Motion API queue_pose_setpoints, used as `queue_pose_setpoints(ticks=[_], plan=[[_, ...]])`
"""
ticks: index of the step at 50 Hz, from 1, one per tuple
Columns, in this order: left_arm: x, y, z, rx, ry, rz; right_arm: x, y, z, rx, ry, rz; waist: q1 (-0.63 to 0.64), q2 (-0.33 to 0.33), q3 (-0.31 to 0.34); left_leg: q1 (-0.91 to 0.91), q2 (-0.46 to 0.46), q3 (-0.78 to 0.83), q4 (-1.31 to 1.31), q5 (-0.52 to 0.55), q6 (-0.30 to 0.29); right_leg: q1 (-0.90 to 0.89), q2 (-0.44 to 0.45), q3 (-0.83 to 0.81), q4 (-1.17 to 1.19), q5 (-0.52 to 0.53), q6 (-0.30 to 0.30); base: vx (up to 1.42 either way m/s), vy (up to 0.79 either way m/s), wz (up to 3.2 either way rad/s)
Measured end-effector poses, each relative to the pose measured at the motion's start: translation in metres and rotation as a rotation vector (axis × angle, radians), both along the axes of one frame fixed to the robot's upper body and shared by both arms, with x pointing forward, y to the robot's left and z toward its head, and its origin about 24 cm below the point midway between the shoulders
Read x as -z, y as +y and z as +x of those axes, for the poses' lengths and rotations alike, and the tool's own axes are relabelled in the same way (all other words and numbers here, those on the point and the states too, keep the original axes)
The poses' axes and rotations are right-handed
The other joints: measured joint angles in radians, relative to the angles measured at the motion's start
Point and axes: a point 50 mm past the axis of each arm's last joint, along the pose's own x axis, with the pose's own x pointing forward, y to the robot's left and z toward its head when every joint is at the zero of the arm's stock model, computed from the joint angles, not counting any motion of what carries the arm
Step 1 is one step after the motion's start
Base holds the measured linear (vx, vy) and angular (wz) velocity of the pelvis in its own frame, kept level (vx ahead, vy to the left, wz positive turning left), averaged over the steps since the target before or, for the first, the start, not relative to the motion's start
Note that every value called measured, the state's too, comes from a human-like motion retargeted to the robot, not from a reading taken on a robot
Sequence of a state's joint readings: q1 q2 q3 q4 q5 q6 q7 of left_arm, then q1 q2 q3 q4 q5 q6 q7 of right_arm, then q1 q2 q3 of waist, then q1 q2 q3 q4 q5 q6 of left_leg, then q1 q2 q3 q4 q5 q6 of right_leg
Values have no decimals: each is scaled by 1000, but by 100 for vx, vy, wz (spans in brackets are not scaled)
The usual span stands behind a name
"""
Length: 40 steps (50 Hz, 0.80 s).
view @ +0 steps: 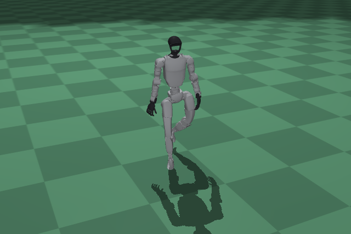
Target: Walk run
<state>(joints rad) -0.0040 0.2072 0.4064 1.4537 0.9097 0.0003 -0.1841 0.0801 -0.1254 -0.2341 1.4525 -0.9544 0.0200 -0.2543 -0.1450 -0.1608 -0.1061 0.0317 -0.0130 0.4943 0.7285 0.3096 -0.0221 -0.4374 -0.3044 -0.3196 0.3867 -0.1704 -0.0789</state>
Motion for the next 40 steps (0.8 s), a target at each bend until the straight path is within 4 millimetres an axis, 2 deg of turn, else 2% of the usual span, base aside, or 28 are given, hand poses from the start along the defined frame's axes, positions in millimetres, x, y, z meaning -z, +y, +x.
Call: queue_pose_setpoints(ticks=[3,5,7,8,10,13,15,17,18,20,22,24,26,27,28,30,33,36,40], plan=[[0,-4,-37,51,204,-49,-4,-9,33,-21,-81,-57,29,4,14,-210,132,-14,288,-160,-13,126,23,-70,-78,-23,24,102,-6,48],[-1,-8,-60,94,302,-77,-7,-11,53,-51,-138,-97,67,27,15,-356,139,-80,337,-212,-64,209,87,-91,-174,-9,34,81,-4,-37],[-2,-11,-79,135,352,-82,-11,-11,74,-83,-208,-103,120,28,14,-451,108,-93,251,-249,-92,267,124,-79,-233,-14,43,85,-5,-67],[-3,-12,-87,150,364,-79,-13,-11,85,-98,-243,-95,149,29,14,-490,125,-64,199,-275,-85,293,143,-71,-255,-22,47,76,-4,-71],[-4,-16,-102,160,378,-78,-18,-9,108,-132,-306,-70,198,36,16,-554,167,7,58,-319,-42,347,175,-62,-290,-43,63,67,0,-62],[-5,-26,-117,111,403,-110,-29,-5,141,-187,-392,-40,249,67,33,-612,165,45,-232,-355,13,442,233,-51,-334,-83,86,103,10,-57],[-6,-34,-124,54,448,-150,-36,-2,159,-219,-452,-31,270,80,41,-659,111,-40,-434,-352,32,505,256,-43,-347,-116,110,92,14,-38],[-8,-36,-126,9,489,-182,-39,0,166,-236,-489,-26,269,76,29,-705,75,-133,-534,-350,27,537,250,-46,-339,-133,146,86,10,-3],[-8,-36,-126,-9,501,-192,-39,2,166,-244,-497,-24,269,73,26,-713,60,-136,-546,-349,44,552,247,-41,-330,-132,167,98,11,-8],[-8,-31,-120,-37,500,-189,-35,5,157,-253,-484,-26,272,73,19,-715,43,-168,-505,-287,97,585,250,-17,-298,-95,226,123,14,-19],[-6,-23,-109,-35,458,-148,-25,3,132,-252,-400,-37,286,70,13,-689,67,-150,-454,-254,105,603,256,18,-241,5,270,126,11,-33],[-3,-17,-90,-32,378,-104,-14,3,101,-253,-282,-57,298,64,11,-669,88,-206,-391,-303,102,581,246,37,-128,202,268,114,3,-52],[0,-12,-67,-20,293,-81,-7,1,66,-243,-161,-86,287,93,3,-610,101,-254,-379,-371,103,528,244,-10,45,401,254,119,10,-16],[0,-8,-54,-13,251,-74,-5,-2,49,-236,-105,-99,276,113,1,-565,118,-241,-392,-396,104,495,250,-36,141,462,243,120,17,-1],[0,-5,-41,-8,208,-68,-4,-5,35,-229,-53,-107,272,130,1,-520,151,-199,-406,-414,97,456,244,-53,237,472,215,101,14,-26],[-2,5,-12,-10,103,-41,-4,-8,11,-222,22,-106,252,152,7,-437,172,-174,-437,-448,80,351,219,-61,414,363,172,85,10,-26],[-9,19,34,12,-77,26,-4,-8,-20,-150,95,-109,164,153,29,-313,107,-196,-533,-460,75,161,177,-58,540,247,197,93,9,69],[-20,28,76,27,-243,72,-6,-5,-50,-33,176,-100,92,150,36,-210,55,-219,-607,-476,66,21,149,-81,456,149,163,98,5,77],[-43,40,126,29,-435,88,-9,2,-75,76,261,-58,2,130,46,-93,-5,-244,-655,-523,39,-109,98,-154,135,47,63,83,-1,58]])
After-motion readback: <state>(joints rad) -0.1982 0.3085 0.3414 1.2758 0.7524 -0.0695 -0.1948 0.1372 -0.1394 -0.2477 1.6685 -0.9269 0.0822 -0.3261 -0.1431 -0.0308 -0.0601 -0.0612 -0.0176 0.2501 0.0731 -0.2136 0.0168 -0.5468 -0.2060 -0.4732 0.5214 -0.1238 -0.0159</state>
